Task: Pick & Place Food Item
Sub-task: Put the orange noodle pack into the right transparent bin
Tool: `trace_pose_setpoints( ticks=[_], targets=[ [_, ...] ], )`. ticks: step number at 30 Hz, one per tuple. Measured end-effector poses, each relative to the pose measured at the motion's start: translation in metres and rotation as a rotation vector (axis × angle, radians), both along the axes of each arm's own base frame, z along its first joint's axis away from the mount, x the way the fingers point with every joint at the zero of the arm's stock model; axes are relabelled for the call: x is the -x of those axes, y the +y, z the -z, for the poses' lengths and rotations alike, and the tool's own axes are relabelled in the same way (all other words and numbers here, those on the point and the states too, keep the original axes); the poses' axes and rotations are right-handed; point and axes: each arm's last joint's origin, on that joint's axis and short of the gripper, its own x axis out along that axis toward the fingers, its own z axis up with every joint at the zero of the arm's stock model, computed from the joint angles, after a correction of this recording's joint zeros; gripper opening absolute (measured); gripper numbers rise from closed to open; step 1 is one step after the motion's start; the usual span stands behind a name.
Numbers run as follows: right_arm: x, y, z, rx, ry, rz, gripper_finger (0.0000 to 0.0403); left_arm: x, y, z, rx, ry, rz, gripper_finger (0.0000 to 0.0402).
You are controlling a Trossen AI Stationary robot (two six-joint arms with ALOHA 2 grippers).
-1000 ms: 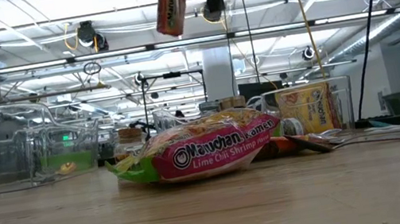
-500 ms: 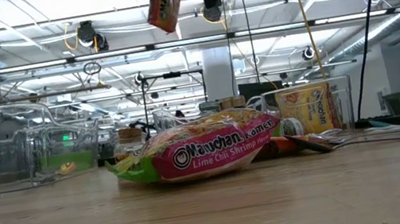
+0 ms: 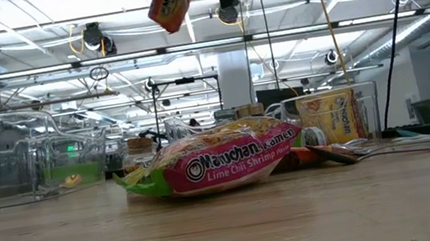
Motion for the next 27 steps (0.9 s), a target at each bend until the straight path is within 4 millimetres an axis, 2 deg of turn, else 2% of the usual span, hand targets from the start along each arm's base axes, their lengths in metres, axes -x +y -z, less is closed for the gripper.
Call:
trace_pose_setpoints(
  ticks=[4, 12, 19, 27],
  targets=[
    [0.0, 0.0, 0.0002, -0.001, 0.001, 0.001, 0.0, 0.0001, 0.0, -0.0001, 0.002, -0.003, 0.0, 0.012],
    [-0.0001, 0.0, 0.0002, -0.006, -0.001, -0.003, 0.0, 0.0001, -0.0002, -0.0001, 0.005, -0.006, 0.003, 0.0132],
    [-0.0001, 0.0001, 0.0002, -0.006, -0.001, -0.006, 0.0, -0.0001, -0.0003, 0.0, 0.019, -0.022, 0.009, 0.0097],
    [-0.0001, 0.0001, 0.0002, -0.006, -0.001, -0.006, 0.0, -0.0001, -0.0003, 0.0, 0.019, -0.022, 0.011, 0.0081]
  ],
)
